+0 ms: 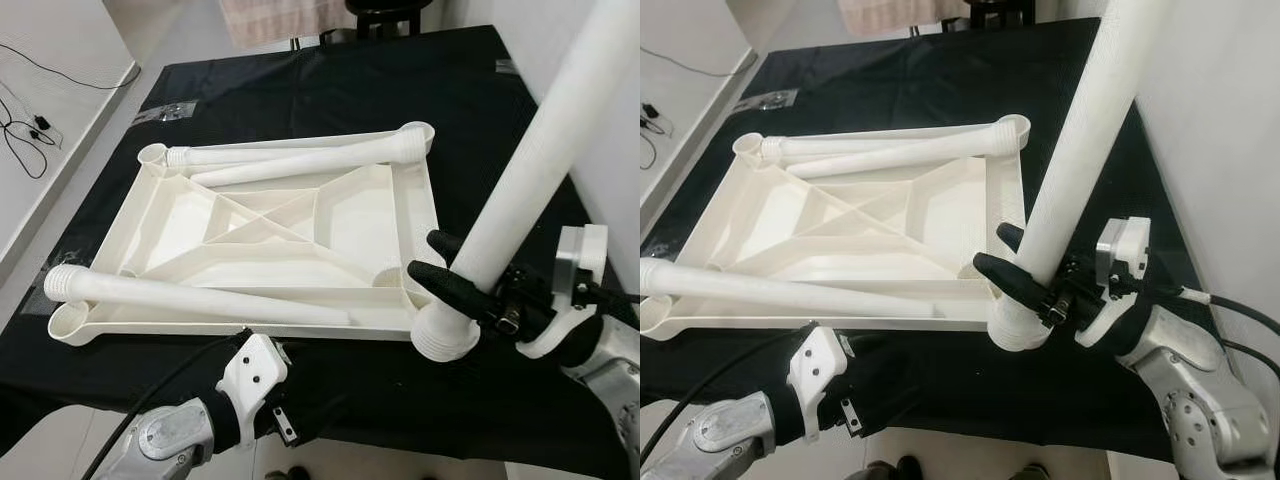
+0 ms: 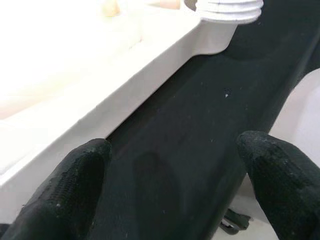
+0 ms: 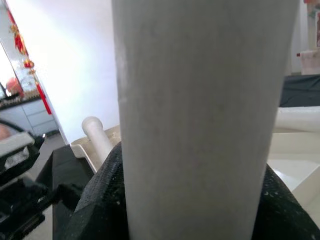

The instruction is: Building children table

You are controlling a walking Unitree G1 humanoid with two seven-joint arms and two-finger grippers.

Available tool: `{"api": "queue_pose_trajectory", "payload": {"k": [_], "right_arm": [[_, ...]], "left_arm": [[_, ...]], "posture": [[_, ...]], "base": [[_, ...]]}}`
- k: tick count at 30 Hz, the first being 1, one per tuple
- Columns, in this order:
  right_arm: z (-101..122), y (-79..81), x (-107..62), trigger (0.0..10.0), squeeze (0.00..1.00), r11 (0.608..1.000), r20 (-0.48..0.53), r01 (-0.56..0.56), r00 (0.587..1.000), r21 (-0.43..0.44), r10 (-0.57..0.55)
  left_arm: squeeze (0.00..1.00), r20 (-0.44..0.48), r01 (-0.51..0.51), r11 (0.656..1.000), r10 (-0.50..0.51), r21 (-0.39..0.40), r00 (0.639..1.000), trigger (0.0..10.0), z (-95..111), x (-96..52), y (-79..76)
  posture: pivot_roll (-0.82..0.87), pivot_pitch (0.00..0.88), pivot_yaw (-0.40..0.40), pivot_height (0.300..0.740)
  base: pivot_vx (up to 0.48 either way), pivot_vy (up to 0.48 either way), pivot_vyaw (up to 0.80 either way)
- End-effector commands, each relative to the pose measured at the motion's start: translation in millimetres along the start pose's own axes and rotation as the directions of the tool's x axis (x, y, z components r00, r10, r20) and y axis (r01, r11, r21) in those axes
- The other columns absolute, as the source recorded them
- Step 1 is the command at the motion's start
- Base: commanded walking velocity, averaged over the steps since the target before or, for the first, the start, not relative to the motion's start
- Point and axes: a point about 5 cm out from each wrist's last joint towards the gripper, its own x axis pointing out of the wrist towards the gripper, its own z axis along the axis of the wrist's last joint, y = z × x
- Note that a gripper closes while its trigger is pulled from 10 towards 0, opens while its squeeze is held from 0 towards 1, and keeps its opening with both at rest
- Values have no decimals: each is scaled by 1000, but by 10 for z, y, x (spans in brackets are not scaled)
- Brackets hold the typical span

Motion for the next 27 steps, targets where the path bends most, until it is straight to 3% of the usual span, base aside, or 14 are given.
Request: {"api": "queue_pose_trajectory", "payload": {"k": [1,3,10,11,19,20,27], "right_arm": [[-108,29,2,10000,0,999,-72,11,997,-37,-14],[-166,-63,-1,10000,0,988,-94,104,989,-115,-115],[-130,-133,-62,10000,0,978,-78,162,982,-131,-173],[-117,-100,-98,10000,0,984,-94,133,985,-119,-145],[-119,-81,-109,10000,0,987,-102,119,986,-110,-131],[-206,41,-82,10000,0,998,-158,2,987,-58,-12],[-277,110,-38,10000,0,996,-189,-82,979,-34,74]], "left_arm": [[0,-44,6,1000,-6,13,999,10000,-82,-33,6],[0,-47,0,999,2,47,999,10000,-81,-24,21],[0,-54,9,998,-5,66,999,10000,-79,-14,32],[0,-69,84,996,-81,37,994,10000,-95,-26,-30],[0,-74,114,993,-112,19,991,10000,-101,-33,-51],[0,-76,177,984,-179,-35,981,10000,-110,-45,-80],[0,-65,188,980,-192,-60,979,10000,-109,-40,-73]], "posture": [[-112,238,140,740],[-106,233,140,740],[-110,237,147,740],[-114,241,150,740],[-116,243,152,740],[-121,256,161,740],[-112,260,159,740]], "base": [[0,0,0],[0,0,0],[0,0,0],[0,0,0],[0,0,0],[0,0,0],[0,0,0]]}}
